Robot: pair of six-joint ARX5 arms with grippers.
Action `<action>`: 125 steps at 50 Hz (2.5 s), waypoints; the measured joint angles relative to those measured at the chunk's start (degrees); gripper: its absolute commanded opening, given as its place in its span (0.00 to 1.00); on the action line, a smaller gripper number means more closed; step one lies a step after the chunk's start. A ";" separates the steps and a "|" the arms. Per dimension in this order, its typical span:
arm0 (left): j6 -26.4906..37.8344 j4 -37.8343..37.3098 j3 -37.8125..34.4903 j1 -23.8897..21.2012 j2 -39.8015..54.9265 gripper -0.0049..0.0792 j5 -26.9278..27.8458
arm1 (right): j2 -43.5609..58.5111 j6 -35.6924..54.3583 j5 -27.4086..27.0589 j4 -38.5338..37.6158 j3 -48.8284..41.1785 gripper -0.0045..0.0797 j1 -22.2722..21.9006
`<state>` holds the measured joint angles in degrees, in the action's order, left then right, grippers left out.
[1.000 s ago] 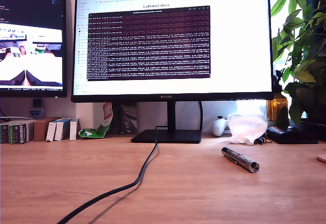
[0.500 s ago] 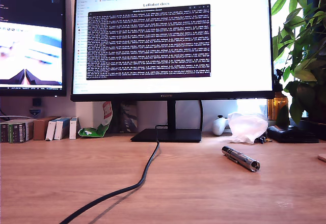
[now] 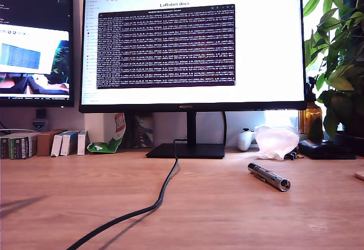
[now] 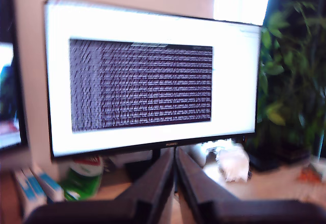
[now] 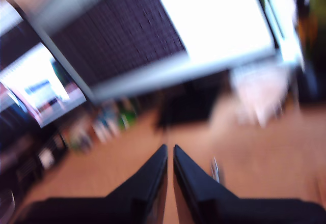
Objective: Pick the metallic laser pointer with your right arm, pass it to your left arm, then place it down to the left side of the table
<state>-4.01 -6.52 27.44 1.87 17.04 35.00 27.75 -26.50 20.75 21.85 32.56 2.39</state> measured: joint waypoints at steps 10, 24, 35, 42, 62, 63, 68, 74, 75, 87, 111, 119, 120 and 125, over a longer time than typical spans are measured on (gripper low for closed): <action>17.29 -14.25 11.63 -0.42 15.06 0.03 2.82 | 18.36 6.91 -0.35 9.33 14.56 0.11 2.51; 35.43 -26.25 20.68 -5.99 29.75 0.03 0.61 | 38.16 10.58 -5.11 18.40 26.58 0.30 8.26; 36.26 -26.71 20.72 -12.02 37.55 0.03 -1.14 | 53.33 11.39 -8.39 22.69 29.16 0.40 13.51; 37.20 -26.47 20.72 -15.65 38.86 0.03 -2.21 | 61.29 11.54 -9.88 23.28 30.23 0.45 16.44; 37.24 -24.96 20.72 -19.87 39.04 0.03 -4.13 | 74.14 15.76 -15.37 28.13 41.68 0.46 20.61; 37.24 -24.96 20.72 -19.87 39.04 0.03 -4.15 | 74.53 15.93 -15.43 28.33 41.97 0.46 20.63; 37.24 -24.96 20.72 -19.87 39.04 0.03 -4.33 | 76.26 16.11 -15.85 28.76 42.25 0.46 20.63; 37.24 -24.92 20.72 -19.87 39.04 0.03 -4.70 | 77.96 17.20 -16.92 28.79 42.25 0.46 20.61; 37.24 -24.92 20.72 -19.87 39.06 0.03 -4.76 | 78.14 17.35 -16.98 28.79 42.25 0.46 20.59; 37.24 -23.52 20.72 -19.87 39.06 0.03 -5.53 | 78.23 17.59 -17.16 27.30 42.25 0.46 20.63; 37.24 -22.14 20.72 -19.87 39.04 0.03 -5.55 | 78.36 17.94 -17.16 26.73 42.25 0.45 20.63; 37.24 -22.12 20.72 -19.87 39.04 0.03 -5.55 | 80.26 18.23 -17.16 26.88 42.27 0.45 20.72; 37.24 -22.14 20.72 -19.87 39.04 0.03 -5.55 | 80.54 18.29 -17.16 26.86 42.27 0.45 20.79; 37.24 -22.14 20.72 -19.87 39.06 0.03 -5.57 | 81.22 18.73 -17.29 26.58 42.27 0.45 21.35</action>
<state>33.23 -28.67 48.16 -18.00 56.10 29.43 108.97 -7.77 3.46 48.42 74.83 23.75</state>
